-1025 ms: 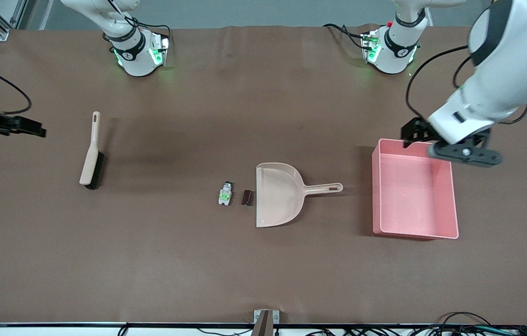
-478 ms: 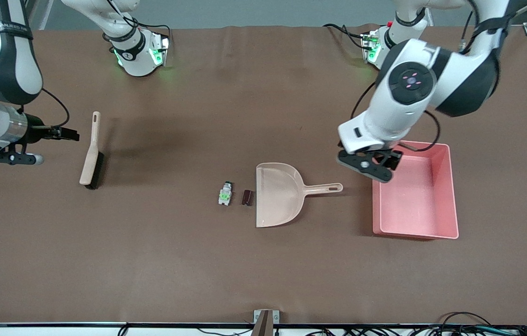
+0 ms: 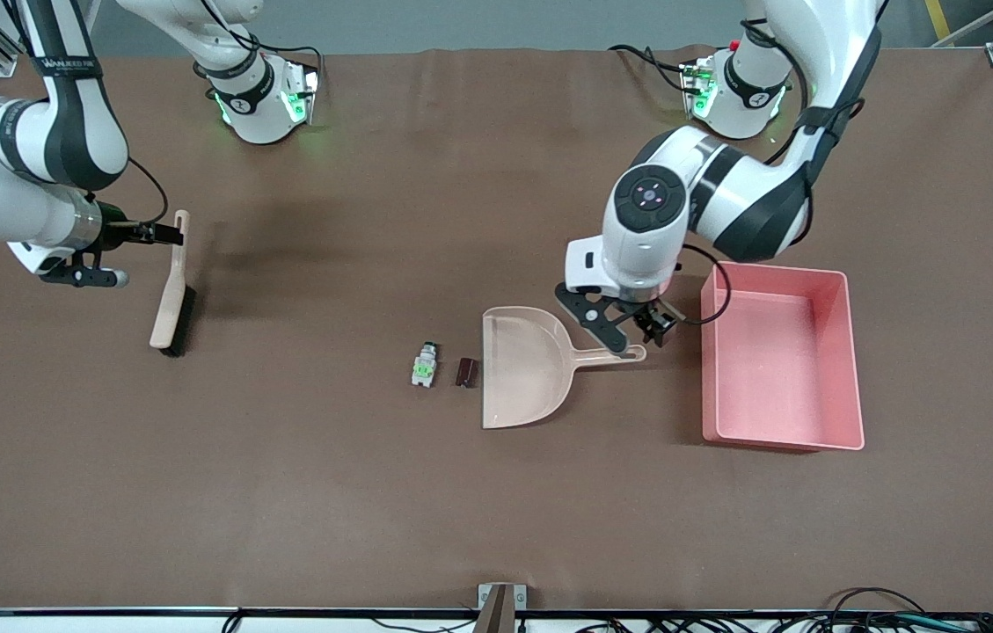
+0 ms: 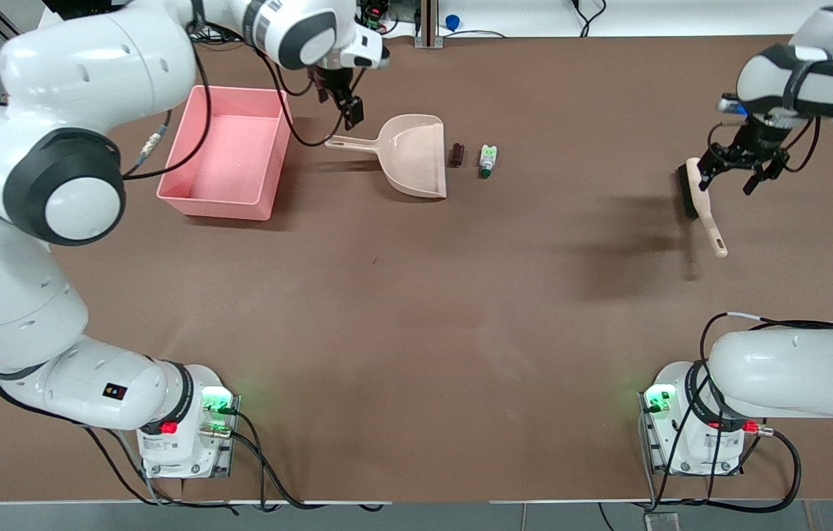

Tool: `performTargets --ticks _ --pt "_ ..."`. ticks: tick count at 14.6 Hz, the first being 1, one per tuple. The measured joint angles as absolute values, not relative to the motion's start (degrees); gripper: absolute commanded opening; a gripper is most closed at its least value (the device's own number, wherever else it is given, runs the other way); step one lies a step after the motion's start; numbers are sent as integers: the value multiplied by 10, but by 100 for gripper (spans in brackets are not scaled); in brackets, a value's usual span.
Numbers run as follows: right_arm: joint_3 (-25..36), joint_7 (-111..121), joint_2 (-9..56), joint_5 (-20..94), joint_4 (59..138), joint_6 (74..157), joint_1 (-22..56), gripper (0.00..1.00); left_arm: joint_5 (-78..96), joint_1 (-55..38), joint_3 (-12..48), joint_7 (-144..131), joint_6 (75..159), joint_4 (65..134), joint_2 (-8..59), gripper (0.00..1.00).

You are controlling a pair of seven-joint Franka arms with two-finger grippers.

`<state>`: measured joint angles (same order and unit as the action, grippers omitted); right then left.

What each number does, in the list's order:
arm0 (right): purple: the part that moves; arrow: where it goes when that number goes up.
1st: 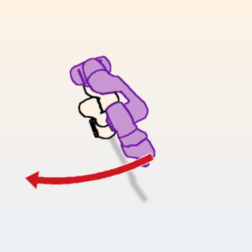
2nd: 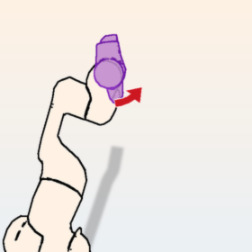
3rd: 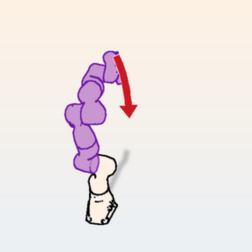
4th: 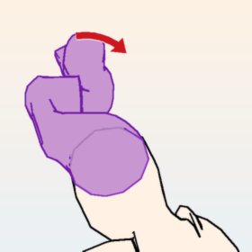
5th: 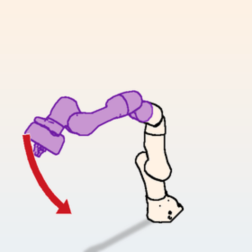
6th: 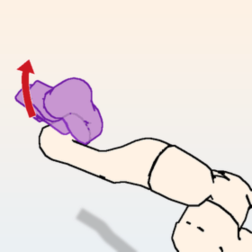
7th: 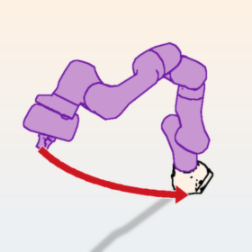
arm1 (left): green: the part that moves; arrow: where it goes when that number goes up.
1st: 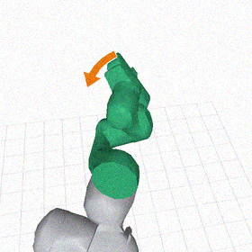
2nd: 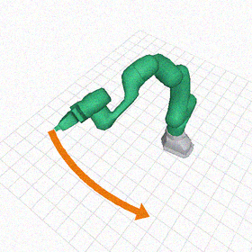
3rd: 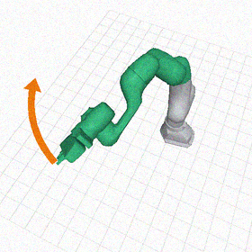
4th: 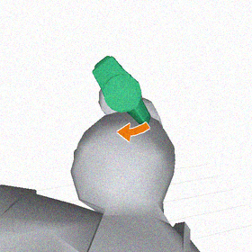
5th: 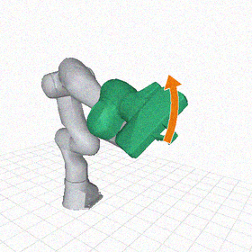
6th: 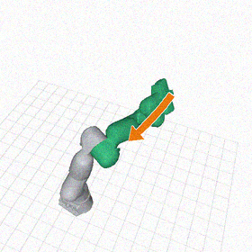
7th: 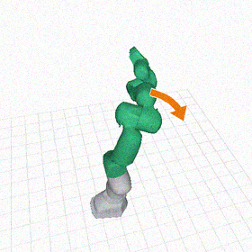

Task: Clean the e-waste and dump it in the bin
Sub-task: 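Lower both grippers onto the dustpan handle and brush handle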

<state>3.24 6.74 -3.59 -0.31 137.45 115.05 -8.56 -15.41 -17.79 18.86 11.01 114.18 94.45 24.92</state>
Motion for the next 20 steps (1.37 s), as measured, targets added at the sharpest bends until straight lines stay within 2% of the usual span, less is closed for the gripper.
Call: performTargets --ticks 2,6,11,20 --pt "33 125 -57 -3 1415 1187 -125 100 -158 -178 188 162 1153 943 264 100" --pt "37 213 -84 -3 1464 1234 -202 100 -176 -178 188 209 1159 928 281 99" --pt "28 214 -85 -3 1525 1317 -195 100 -176 -178 188 264 1159 916 302 95" --pt "24 214 -85 -3 1532 1335 -144 94 -205 -186 188 341 1175 886 357 86"
